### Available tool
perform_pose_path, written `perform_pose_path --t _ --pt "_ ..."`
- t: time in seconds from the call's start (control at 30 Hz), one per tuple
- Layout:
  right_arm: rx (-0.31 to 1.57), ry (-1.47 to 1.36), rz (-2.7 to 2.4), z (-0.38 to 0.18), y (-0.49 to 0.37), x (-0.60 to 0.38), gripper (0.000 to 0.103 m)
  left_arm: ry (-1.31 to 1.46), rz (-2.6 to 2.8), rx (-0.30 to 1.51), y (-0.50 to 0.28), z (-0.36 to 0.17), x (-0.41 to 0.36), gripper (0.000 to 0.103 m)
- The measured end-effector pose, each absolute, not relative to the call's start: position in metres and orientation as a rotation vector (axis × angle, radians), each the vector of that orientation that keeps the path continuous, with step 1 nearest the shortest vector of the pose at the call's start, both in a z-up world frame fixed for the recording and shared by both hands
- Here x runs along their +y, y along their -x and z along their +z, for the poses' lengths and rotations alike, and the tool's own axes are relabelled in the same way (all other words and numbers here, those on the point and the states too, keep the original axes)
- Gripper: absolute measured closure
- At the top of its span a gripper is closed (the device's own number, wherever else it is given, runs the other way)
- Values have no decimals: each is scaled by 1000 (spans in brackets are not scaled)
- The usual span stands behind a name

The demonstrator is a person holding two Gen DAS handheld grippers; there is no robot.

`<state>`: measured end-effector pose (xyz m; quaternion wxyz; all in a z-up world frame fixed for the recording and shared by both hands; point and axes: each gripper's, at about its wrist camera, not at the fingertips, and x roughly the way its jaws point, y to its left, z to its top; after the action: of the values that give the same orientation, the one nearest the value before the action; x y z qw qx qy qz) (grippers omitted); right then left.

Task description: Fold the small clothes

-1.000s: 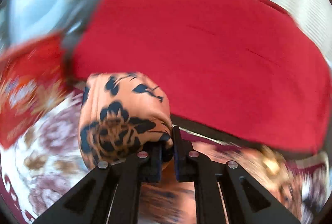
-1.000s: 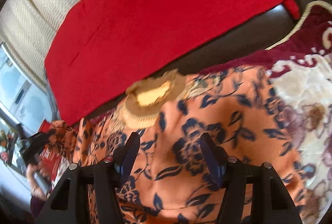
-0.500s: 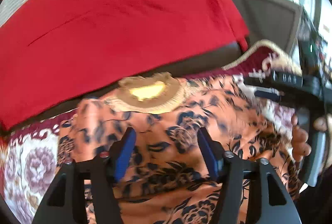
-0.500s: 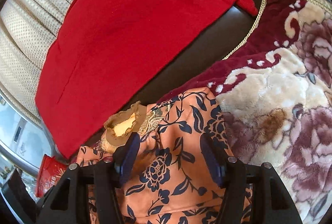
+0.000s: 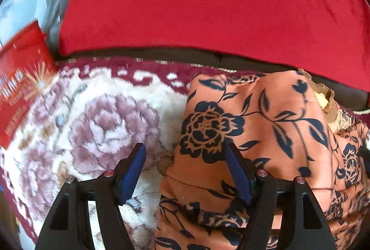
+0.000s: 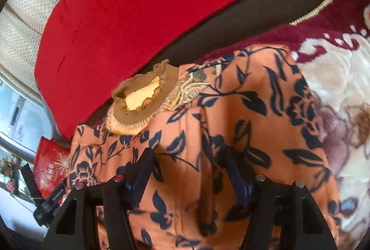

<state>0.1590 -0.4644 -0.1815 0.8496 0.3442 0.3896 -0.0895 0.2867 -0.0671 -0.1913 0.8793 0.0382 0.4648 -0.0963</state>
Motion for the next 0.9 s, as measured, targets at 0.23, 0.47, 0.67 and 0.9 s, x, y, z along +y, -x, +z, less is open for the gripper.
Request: perform_pose_path --t 0.23,0.47,0.67,0.9 --pt "713 -555 -150 -144 -155 -427 93 -137 -145 1015 -290 -206 -71 31" --pt "670 -604 -321 -135 -122 -475 93 -218 -185 974 -279 -214 -90 31" --pt "777 -857 -364 -178 -119 -512 75 -245 -206 948 -267 -209 -107 31" --pt "612 -705 -333 -142 -114 -478 27 -308 -272 858 -245 -196 -135 31"
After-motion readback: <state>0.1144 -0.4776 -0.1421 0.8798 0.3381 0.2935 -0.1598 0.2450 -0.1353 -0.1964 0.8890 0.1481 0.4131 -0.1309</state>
